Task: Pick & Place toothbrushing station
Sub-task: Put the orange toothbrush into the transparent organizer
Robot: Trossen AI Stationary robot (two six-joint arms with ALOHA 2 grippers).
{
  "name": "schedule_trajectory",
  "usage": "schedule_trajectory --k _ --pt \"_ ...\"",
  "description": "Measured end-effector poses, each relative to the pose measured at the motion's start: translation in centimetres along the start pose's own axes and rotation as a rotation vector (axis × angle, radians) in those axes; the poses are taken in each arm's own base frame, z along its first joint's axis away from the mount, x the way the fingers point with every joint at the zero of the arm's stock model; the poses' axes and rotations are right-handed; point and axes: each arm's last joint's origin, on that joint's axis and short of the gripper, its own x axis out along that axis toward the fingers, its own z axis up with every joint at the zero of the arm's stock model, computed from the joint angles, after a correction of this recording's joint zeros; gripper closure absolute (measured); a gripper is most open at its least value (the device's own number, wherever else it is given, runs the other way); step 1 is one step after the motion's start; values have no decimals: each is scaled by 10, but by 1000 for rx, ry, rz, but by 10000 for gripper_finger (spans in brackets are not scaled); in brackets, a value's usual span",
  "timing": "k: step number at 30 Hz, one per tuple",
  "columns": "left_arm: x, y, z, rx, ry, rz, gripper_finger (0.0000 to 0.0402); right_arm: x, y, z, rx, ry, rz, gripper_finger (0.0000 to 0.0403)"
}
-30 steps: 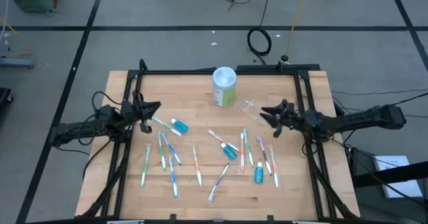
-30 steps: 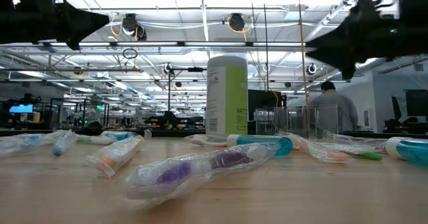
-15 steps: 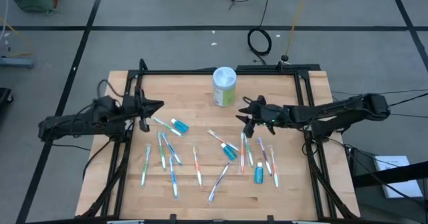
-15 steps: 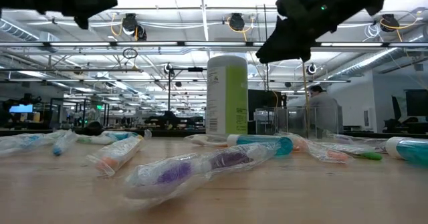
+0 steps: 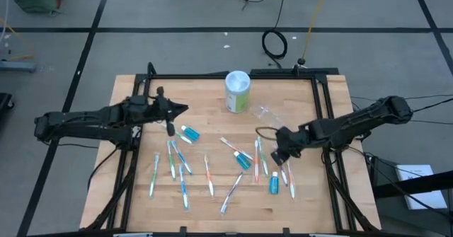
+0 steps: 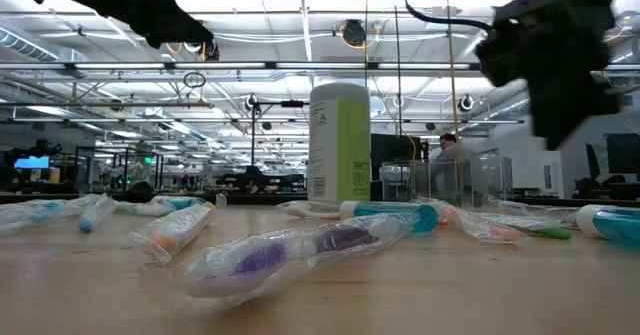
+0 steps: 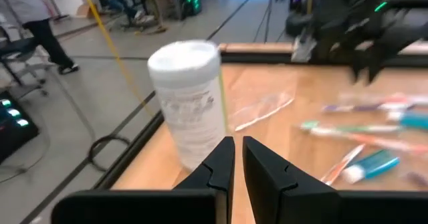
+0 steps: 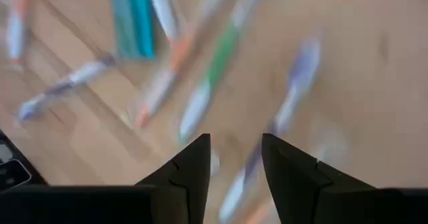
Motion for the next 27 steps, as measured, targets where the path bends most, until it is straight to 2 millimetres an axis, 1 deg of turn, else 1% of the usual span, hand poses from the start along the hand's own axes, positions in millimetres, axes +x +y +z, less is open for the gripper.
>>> schedule_trajectory --k 2,4,8,12,27 --pt "5 -1 -2 4 21 13 366 4 0 -11 73 36 -32 278" --pt "9 -1 -4 7 41 13 366 10 1 -21 106 56 -54 278" --pt "13 -3 -6 22 63 1 366 20 -1 -30 120 79 -139 278" --pt "15 -3 -7 52 71 -1 366 30 -6 -29 130 74 -240 278" --pt "15 -3 -7 45 70 -1 366 67 -11 -26 128 95 -404 279"
